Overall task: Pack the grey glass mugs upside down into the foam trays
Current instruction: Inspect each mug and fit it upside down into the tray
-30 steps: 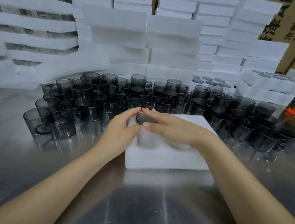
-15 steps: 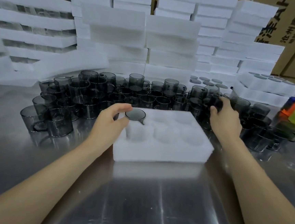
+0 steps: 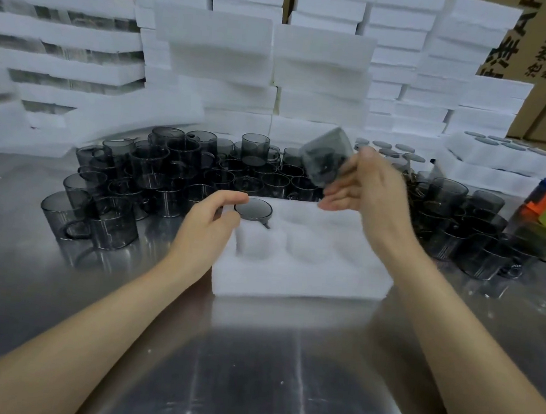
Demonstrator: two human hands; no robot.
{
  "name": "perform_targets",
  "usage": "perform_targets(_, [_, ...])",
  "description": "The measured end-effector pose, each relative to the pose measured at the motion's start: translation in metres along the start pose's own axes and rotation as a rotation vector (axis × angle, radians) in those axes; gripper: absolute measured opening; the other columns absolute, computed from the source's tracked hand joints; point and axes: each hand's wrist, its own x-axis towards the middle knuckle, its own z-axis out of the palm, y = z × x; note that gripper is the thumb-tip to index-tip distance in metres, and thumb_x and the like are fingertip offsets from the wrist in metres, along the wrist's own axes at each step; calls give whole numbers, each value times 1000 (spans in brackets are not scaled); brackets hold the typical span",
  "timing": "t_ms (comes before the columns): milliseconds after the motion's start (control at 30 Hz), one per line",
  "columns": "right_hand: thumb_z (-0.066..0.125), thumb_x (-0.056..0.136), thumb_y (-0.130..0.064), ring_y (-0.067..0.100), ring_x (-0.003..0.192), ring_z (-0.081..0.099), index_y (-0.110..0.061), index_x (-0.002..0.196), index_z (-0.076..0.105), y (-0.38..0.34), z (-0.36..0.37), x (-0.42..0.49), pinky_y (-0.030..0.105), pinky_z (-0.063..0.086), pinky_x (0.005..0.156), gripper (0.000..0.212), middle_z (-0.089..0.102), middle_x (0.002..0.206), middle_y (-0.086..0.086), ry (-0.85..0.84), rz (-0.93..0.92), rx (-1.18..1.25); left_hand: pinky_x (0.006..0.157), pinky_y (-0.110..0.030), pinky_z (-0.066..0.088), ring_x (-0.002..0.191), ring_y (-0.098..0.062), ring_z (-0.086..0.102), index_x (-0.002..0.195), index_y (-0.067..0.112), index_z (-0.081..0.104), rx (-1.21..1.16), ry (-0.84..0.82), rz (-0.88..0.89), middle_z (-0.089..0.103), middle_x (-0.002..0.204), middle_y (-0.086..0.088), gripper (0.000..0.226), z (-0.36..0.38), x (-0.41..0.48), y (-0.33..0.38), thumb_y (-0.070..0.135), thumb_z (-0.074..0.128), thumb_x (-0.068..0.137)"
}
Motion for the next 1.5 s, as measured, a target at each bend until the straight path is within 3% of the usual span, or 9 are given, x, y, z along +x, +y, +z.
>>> perform_targets(233, [77, 65, -53, 9, 76, 69, -11, 83, 58, 19, 16, -13, 38, 59, 75, 49, 69, 68, -9, -82, 25, -289, 69, -19, 36, 90, -13, 49, 114, 21, 66, 13, -13, -8, 64, 114, -16, 40, 0, -1, 1, -3, 46, 89])
perform_targets(467, [79, 78, -19, 0, 99, 57, -8, 80, 52, 23, 18, -17, 10, 43, 72, 29, 63, 80, 4, 1, -315, -524, 65, -20, 36, 85, -13, 50, 114, 22, 66, 28, -16, -20, 65, 111, -9, 40, 0, -1, 1, -2, 47, 89])
perform_targets(633, [80, 75, -12, -1, 120, 48, -16, 89, 48, 23, 16, -16, 33, 48, 93, 36, 61, 105, -7, -49, -363, -523, 59, -10, 36, 79, -9, 50, 114, 22, 66, 49, -16, -19, 65, 109, -2, 40, -1, -1, 2, -2, 47, 88])
perform_targets(767, [82, 73, -16, 12, 110, 55, -31, 120, 43, 23, 15, -16, 28, 45, 95, 63, 53, 115, -16, -48, -364, -493, 56, -9, 35, 80, -10, 50, 114, 24, 66, 52, -17, -26, 66, 109, -1, 40, -1, -1, 2, -1, 47, 88])
perform_targets(1000, [80, 75, -16, 9, 114, 55, -24, 126, 44, 22, 17, -17, 31, 47, 96, 63, 56, 122, -10, -43, -389, -425, 62, -22, 34, 78, -14, 48, 114, 24, 66, 55, -24, -31, 66, 104, -7, 40, -1, -1, 2, -1, 48, 88])
perform_targets(1100, [75, 81, -16, 7, 96, 64, -23, 116, 43, 16, 18, -14, 22, 52, 80, 47, 68, 104, -4, -3, -193, -188, 59, -17, 34, 75, -12, 47, 114, 25, 66, 64, -26, -29, 65, 98, -2, 40, -1, -1, 1, 0, 48, 88])
perform_targets(1200, [55, 95, -18, 16, 65, 66, -14, 98, 52, 10, 13, -6, 26, 52, 54, 6, 67, 74, 0, -26, 265, 342, 57, -17, 34, 75, -11, 47, 114, 27, 66, 73, -28, -24, 65, 101, 1, 40, -2, 0, 1, 1, 48, 89])
perform_targets(1267, [49, 97, -25, 23, 68, 68, -9, 87, 55, 10, 6, -2, 22, 50, 47, 19, 68, 77, 10, -57, 501, 579, 54, -13, 33, 72, -10, 46, 114, 27, 66, 71, -27, -20, 65, 101, 2, 40, -2, 0, 1, 1, 48, 89])
perform_targets(1500, [50, 95, -25, 26, 72, 66, -9, 85, 58, 19, 0, 5, 29, 56, 62, 20, 66, 81, 15, -32, 476, 698, 53, -8, 34, 68, -3, 48, 111, 29, 67, 67, -30, -13, 64, 100, 7, 40, -2, 0, -1, 1, 48, 89])
